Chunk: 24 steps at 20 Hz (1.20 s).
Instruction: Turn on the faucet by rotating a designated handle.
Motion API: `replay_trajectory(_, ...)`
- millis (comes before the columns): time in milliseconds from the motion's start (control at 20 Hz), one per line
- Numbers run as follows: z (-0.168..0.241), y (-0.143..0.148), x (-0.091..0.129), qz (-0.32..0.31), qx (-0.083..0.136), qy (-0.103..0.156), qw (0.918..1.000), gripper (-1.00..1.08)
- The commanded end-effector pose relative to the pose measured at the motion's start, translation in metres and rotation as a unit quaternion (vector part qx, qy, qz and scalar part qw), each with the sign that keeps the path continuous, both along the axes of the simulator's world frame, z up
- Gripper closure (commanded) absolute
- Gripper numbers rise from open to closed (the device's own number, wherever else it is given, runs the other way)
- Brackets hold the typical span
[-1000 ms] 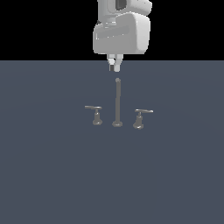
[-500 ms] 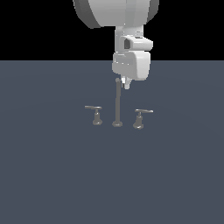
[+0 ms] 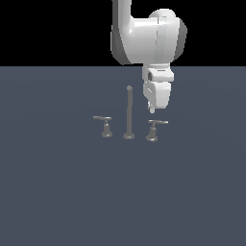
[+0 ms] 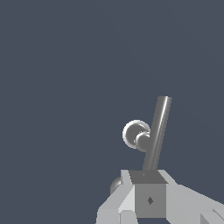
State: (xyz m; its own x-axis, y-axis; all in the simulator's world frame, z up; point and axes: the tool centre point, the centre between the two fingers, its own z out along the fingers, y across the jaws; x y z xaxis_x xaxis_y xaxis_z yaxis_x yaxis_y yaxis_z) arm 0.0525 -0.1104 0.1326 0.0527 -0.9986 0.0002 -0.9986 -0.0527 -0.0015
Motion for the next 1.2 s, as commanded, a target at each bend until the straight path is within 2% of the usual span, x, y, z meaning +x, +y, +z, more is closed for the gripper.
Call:
replay_trajectory(0,-0.013,-0.014,0.006,-0.031,-0.001,0.000,0.9995,1.08)
replay_trajectory(400,-0.040,-0.042,0.015,-0.091,-0.001,0.001,0.9958,1.08)
replay_trajectory(850,-0.044,-0.047,0.016,-0.101,0.000,0.001,0.9949,1.08)
replay_trajectory(1150,-0.044,-0.054,-0.003,-0.101,0.000,0.001,0.9949,1.08)
